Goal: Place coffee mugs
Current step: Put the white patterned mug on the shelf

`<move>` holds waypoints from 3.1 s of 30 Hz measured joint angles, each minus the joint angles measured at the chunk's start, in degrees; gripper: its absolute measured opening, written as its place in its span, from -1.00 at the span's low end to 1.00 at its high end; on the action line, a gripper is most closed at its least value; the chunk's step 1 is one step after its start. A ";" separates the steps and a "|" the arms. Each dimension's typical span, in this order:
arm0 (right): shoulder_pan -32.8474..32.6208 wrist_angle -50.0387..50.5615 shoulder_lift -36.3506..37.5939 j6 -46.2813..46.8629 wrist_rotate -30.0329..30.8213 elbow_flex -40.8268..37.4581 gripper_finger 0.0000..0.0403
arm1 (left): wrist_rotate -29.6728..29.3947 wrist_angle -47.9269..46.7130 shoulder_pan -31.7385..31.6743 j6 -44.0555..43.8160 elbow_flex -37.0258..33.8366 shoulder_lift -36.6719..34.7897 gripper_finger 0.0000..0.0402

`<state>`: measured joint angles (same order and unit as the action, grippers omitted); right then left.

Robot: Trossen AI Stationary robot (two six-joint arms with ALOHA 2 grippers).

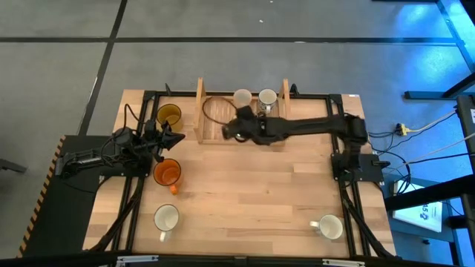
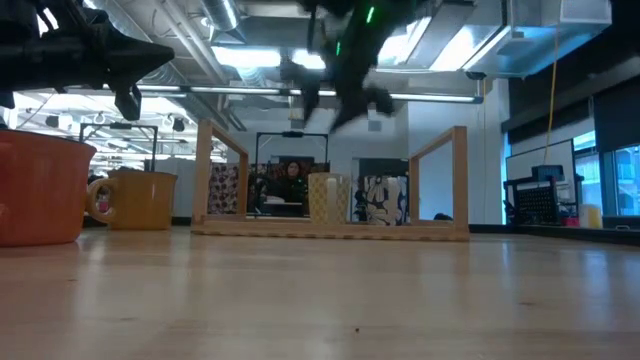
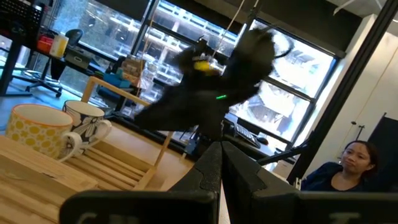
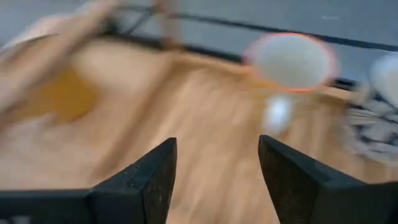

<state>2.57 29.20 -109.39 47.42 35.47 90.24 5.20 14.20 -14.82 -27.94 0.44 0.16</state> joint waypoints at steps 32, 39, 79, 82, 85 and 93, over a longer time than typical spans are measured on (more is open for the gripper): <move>-56.81 22.62 7.35 52.37 -26.04 0.00 -0.18 | 0.29 -0.69 0.00 -2.79 0.00 -0.02 -0.98; -62.56 36.59 7.38 69.56 -30.26 0.00 -0.18 | 0.16 -0.69 0.00 -3.48 0.00 -0.02 -0.98; -63.30 36.59 7.55 54.44 -34.91 -13.14 -0.94 | -0.01 -0.68 0.00 -3.41 0.00 0.00 -0.98; -62.68 36.62 7.57 49.68 -34.37 -13.05 -0.95 | -0.01 -0.70 -0.01 -3.41 0.01 0.00 -0.98; -61.10 36.28 7.55 41.76 -30.88 -11.29 -0.97 | -0.01 -0.68 0.01 -3.41 -0.01 0.00 -0.98; -48.49 31.53 7.57 10.10 -23.74 -6.52 -0.98 | 0.34 -0.57 0.00 -3.43 -0.01 -0.02 -0.98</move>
<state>-45.92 60.73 -101.82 57.52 11.73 83.72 5.54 13.63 -14.82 -31.38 0.43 0.14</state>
